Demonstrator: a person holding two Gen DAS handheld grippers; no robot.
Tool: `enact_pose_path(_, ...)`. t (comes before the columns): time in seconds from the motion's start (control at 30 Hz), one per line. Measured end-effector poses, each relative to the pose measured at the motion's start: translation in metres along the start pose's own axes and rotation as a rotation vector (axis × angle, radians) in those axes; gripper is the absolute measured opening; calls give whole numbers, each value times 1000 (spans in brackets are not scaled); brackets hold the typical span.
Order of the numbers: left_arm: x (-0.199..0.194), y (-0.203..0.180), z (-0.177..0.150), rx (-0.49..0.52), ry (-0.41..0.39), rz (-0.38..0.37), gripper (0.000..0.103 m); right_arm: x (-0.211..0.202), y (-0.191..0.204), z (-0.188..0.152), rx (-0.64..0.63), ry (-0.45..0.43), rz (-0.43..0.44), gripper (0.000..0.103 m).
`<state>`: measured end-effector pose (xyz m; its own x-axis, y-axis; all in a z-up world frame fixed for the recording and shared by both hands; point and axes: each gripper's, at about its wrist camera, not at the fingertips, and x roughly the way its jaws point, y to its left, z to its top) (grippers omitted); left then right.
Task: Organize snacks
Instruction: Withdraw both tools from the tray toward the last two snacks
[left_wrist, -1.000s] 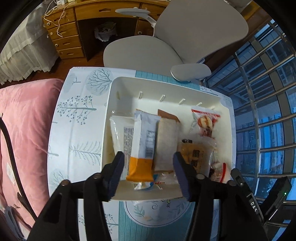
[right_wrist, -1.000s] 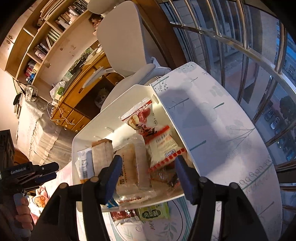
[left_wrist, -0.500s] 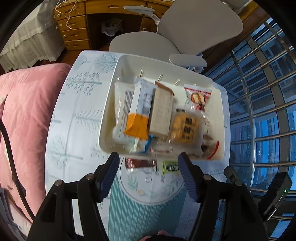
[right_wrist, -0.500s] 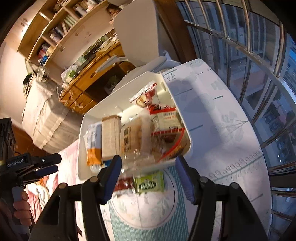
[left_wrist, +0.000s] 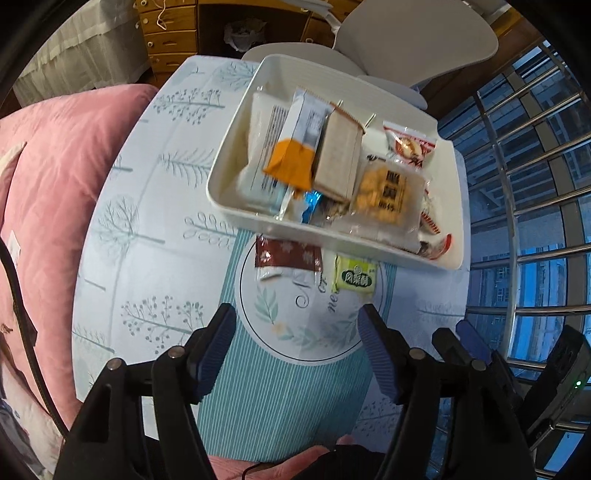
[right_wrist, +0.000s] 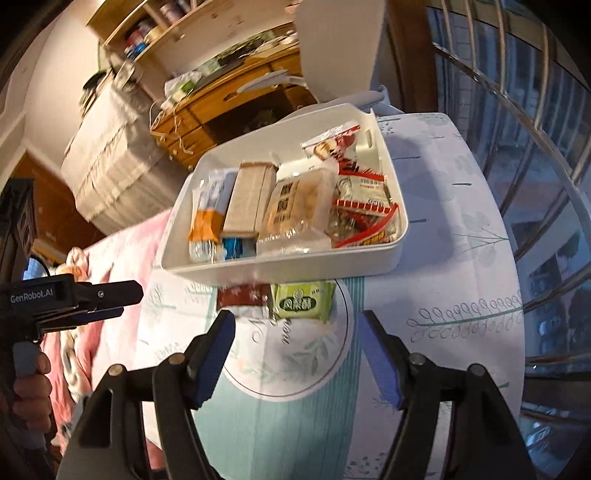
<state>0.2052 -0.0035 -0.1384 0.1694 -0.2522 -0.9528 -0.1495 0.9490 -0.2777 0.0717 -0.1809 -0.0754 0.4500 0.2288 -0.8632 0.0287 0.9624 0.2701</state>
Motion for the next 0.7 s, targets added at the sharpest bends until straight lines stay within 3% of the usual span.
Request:
enact_pose_path(0.17,19,4,-5,-11,-11,6,81,13,8,-8,-102,-15,-44,70)
enact_pose_path(0.47,63,13,-1,11,-18,53,83,45,21,-24,-167,-10,-76,73)
enact_pose_path(0.7,101,20,8,11,-6,34,83,72,23,-34,-170,-22,-129,76)
